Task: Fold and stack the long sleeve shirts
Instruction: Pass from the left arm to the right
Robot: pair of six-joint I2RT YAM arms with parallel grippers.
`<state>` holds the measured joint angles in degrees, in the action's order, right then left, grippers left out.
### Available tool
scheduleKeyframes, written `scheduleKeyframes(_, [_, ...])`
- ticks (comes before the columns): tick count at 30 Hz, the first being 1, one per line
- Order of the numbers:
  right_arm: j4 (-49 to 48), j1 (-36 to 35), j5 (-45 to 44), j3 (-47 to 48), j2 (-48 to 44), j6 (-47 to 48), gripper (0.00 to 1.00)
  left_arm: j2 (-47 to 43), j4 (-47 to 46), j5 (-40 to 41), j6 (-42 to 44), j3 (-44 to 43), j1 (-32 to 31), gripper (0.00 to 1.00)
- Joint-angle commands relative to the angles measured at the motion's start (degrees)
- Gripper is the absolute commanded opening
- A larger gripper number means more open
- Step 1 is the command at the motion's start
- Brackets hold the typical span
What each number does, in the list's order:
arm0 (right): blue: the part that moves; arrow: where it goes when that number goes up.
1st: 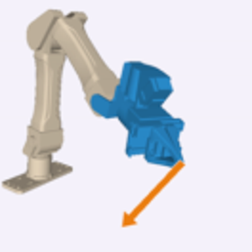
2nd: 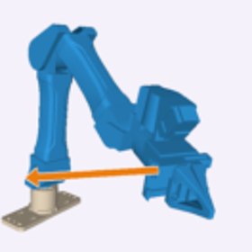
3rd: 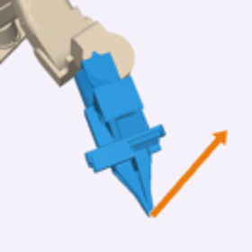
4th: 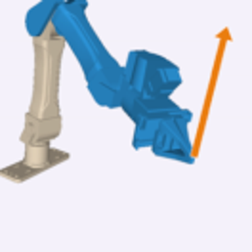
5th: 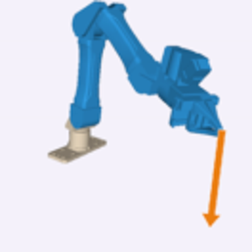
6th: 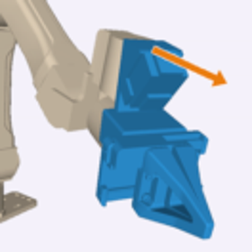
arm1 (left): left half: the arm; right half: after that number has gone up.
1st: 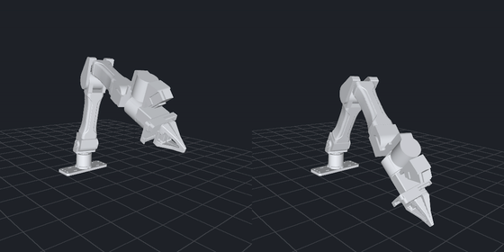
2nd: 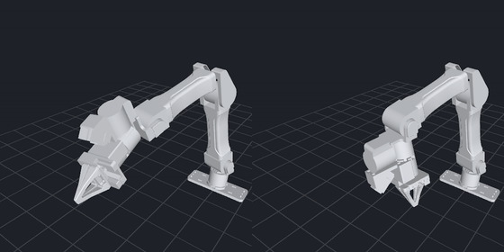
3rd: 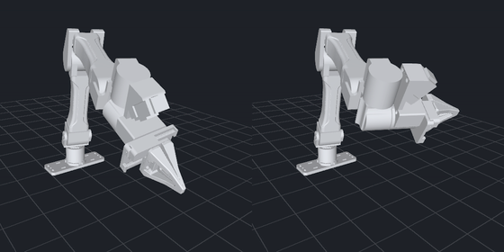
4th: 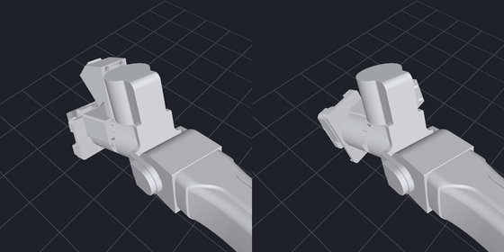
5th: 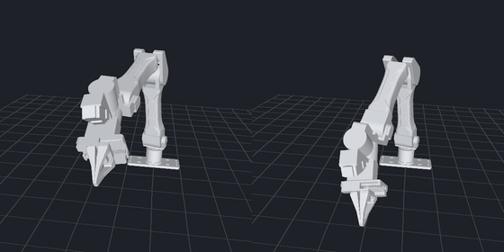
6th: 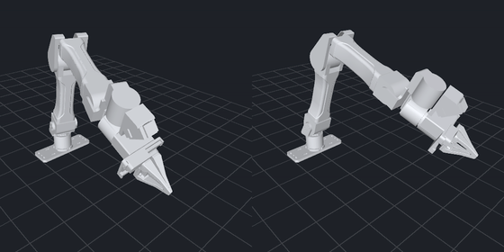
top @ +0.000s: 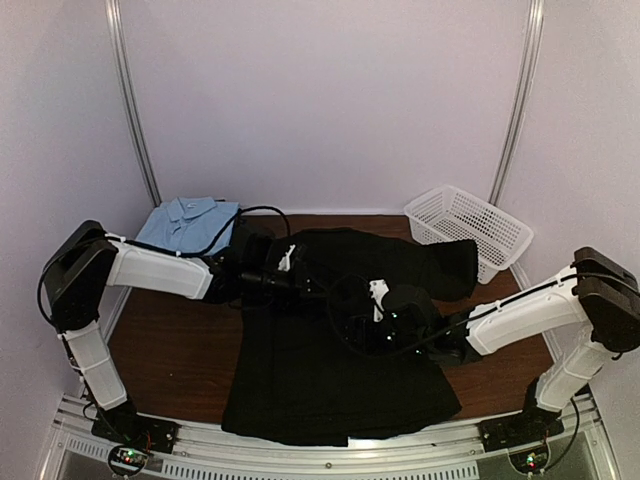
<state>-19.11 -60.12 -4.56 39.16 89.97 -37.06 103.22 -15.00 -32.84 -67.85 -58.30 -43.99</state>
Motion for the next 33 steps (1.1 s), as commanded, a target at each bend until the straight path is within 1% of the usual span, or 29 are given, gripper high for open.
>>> scheduleKeyframes(1, [-10.96, -0.09, -1.57, -1.32, 2.15, 4.84, 0.74, 0.06, -1.77, -1.22, 0.34, -2.37, 0.05, 0.04])
scheduleKeyframes(6, [-15.78, 0.01, -2.99, -0.47, 4.76, 7.52, 0.73, -0.21, -0.82, -1.18, 0.55, -3.1, 0.13, 0.04])
scheduleKeyframes(11, [-15.93, -0.04, -3.92, 1.86, 6.48, 8.07, 0.69, -1.04, 0.41, -1.09, 1.03, -3.4, 0.71, 0.04])
scheduleKeyframes(16, [-14.72, 0.0, -5.05, 2.24, 5.68, 7.89, 0.56, -1.7, 0.89, -1.11, 1.45, -3.4, 1.1, 0.04])
scheduleKeyframes(18, [-14.13, 0.0, -5.29, 2.6, 5.09, 7.88, 0.45, -1.78, 0.85, -1.18, 1.45, -3.4, 1.1, 0.04])
scheduleKeyframes(22, [-11.91, 0.0, -5.5, 3.82, 3.98, 7.82, 0.14, -1.8, 0.56, -1.19, 1.5, -3.4, 1.2, 0.04])
scheduleKeyframes(24, [-10.95, 0.08, -5.38, 4.11, 3.33, 7.6, 0.03, -1.88, 0.63, -1.12, 1.48, -3.52, 1.26, 0.04])
scheduleKeyframes(25, [-10.48, 0.13, -5.23, 4.24, 2.86, 7.56, 0.0, -1.95, 0.6, -1.08, 1.62, -3.6, 1.27, 0.04])
scheduleKeyframes(28, [-8.42, 0.18, -5.14, 4.82, 1.36, 7.77, 0.0, -2.26, 1.26, -0.46, 2.02, -3.81, 1.41, 0.06])
scheduleKeyframes(30, [-5.37, 0.28, -5.75, 6.1, 0.58, 7.61, 0.0, -2.8, 2.2, 0.5, 2.58, -3.98, 1.53, 0.14])
scheduleKeyframes(33, [-1.11, 0.84, -6.16, 8.04, -0.32, 7.57, 0.0, -5.07, 4.97, 3.4, 4.63, -3.77, 1.86, 0.25])
